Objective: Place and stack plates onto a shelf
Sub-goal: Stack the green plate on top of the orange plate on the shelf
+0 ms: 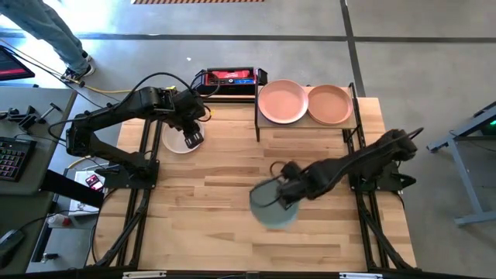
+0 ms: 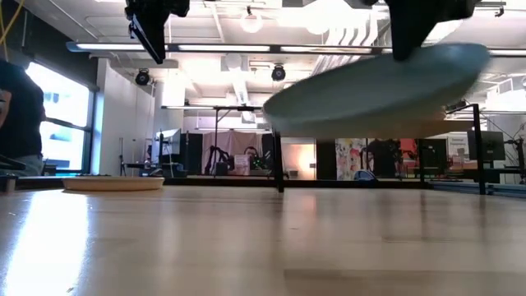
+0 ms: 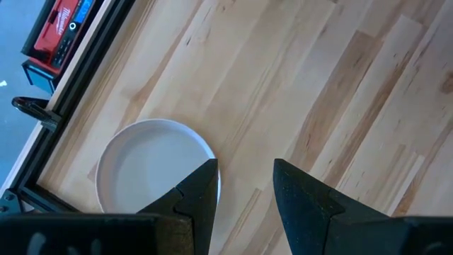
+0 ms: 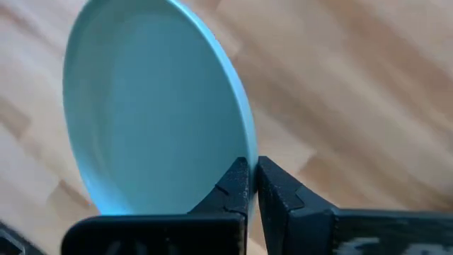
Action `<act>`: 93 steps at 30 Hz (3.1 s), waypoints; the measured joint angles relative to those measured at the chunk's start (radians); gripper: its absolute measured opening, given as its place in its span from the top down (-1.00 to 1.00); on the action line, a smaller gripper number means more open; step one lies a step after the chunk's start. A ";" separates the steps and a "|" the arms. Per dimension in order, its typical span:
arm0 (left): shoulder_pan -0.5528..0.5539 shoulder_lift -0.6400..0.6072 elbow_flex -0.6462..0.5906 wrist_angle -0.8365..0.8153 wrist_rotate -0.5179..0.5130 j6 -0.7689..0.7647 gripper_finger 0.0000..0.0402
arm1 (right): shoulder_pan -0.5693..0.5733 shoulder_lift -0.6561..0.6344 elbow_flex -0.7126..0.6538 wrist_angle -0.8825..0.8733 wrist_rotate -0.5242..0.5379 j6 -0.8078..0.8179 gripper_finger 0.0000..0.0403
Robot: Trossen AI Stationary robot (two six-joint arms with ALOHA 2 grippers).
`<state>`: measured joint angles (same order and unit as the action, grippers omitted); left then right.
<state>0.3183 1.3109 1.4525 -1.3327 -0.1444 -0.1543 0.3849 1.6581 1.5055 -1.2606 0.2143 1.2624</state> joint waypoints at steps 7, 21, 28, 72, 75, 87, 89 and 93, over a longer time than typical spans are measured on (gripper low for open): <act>0.000 0.000 0.000 0.003 0.000 0.000 0.37 | -0.103 -0.210 0.000 -0.193 0.119 0.087 1.00; 0.000 0.000 0.000 0.005 -0.001 0.065 0.37 | -0.395 -0.667 -0.015 -0.311 0.387 0.221 1.00; 0.005 0.000 0.000 0.049 -0.027 0.135 0.37 | -0.587 -0.827 -0.057 -0.311 0.440 0.215 1.00; 0.005 0.000 0.000 0.059 -0.030 0.166 0.37 | -0.922 -0.830 -0.621 0.142 0.387 0.591 1.00; 0.005 0.000 0.000 0.059 -0.030 0.166 0.37 | -0.922 -0.827 -0.621 0.144 0.386 0.597 1.00; 0.005 0.000 0.000 0.059 -0.030 0.166 0.37 | -0.922 -0.827 -0.621 0.173 0.379 0.589 1.00; 0.005 0.000 0.000 0.059 -0.030 0.166 0.37 | -0.922 -0.827 -0.621 0.170 0.380 0.589 1.00; 0.005 0.000 0.000 0.059 -0.030 0.166 0.37 | -0.922 -0.827 -0.621 0.164 0.379 0.568 1.00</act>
<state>0.3229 1.3110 1.4525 -1.2736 -0.1745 0.0120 -0.5373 0.8314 0.8841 -1.0966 0.5936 1.8302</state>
